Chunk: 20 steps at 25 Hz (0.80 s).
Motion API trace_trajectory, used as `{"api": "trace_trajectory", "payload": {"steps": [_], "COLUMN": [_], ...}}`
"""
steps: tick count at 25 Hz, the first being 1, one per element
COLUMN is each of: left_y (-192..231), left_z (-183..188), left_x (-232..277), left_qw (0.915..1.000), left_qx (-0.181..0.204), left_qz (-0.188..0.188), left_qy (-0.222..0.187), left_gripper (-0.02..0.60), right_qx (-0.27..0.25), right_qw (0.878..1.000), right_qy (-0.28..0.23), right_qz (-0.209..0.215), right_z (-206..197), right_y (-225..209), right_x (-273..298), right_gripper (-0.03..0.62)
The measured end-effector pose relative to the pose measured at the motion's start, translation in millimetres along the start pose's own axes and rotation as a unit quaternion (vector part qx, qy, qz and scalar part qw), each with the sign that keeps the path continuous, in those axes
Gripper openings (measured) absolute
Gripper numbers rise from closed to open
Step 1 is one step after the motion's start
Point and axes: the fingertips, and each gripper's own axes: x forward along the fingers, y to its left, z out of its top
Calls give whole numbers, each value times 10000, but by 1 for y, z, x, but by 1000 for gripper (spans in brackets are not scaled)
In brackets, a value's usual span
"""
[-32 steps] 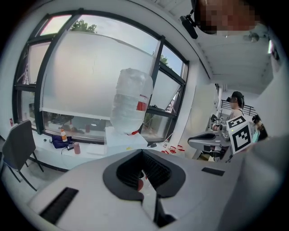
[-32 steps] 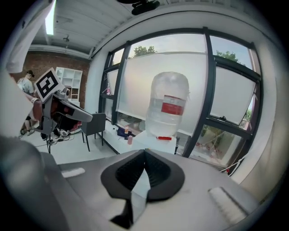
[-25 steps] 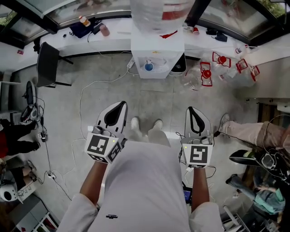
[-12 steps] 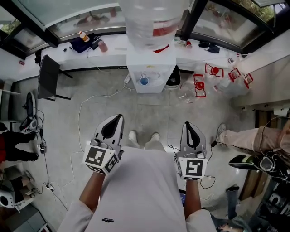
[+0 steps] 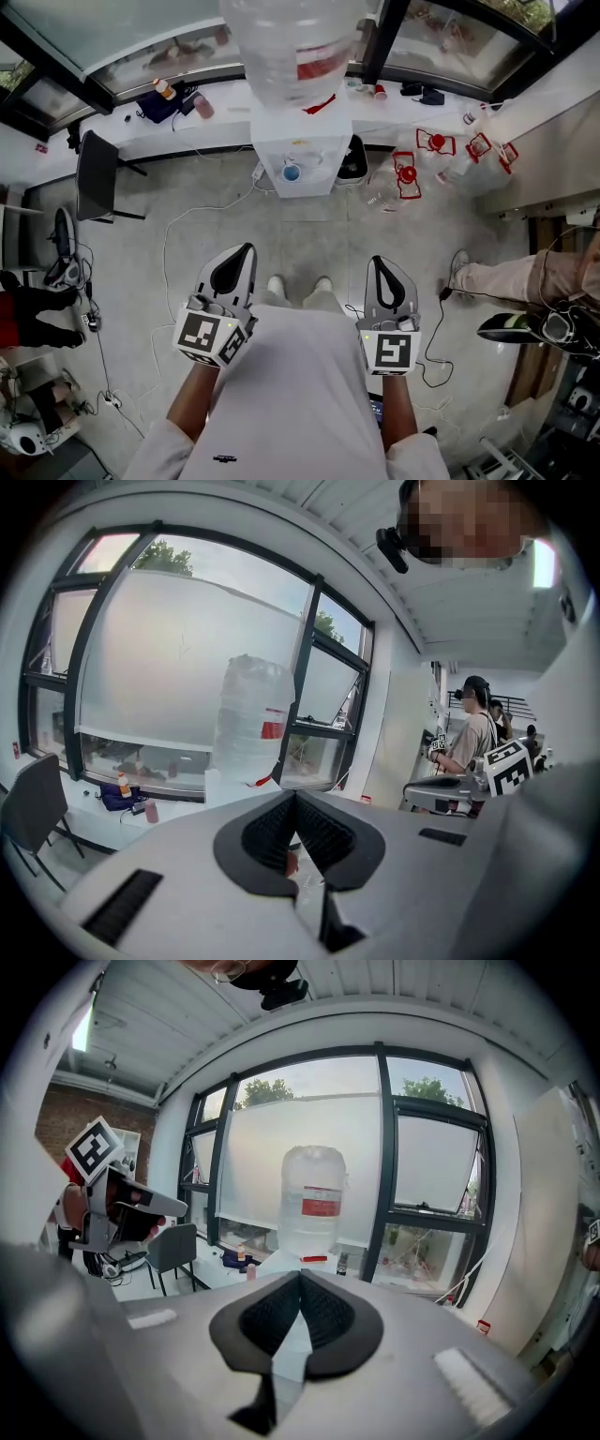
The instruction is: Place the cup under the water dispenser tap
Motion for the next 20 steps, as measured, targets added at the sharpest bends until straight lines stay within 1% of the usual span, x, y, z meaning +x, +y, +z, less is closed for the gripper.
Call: {"api": "trace_trajectory", "payload": {"steps": [2, 11, 13, 16, 19, 20], "left_y": [-2, -5, -6, -7, -9, -10], "left_z": [0, 3, 4, 4, 5, 5], "left_x": [0, 2, 3, 4, 4, 4], "left_qw": [10000, 9999, 9999, 9999, 9998, 9998], "left_qx": [13, 42, 44, 43, 51, 61], "left_qz": [-11, -114, -133, -150, -168, -180], "left_qy": [8, 29, 24, -13, -27, -25], "left_gripper": [2, 2, 2, 2, 2, 2], "right_qx": [-41, 114, 143, 96, 97, 45], "right_qw": [10000, 9995, 9995, 9999, 9996, 9997], "right_qy": [-52, -278, -264, -109, -243, -218], "right_qz": [-7, 22, 14, 46, 46, 60], "right_z": [6, 19, 18, 16, 20, 20], "right_y": [0, 5, 5, 6, 6, 6], "right_x": [1, 6, 6, 4, 4, 3], "right_gripper": [11, 11, 11, 11, 11, 11]}}
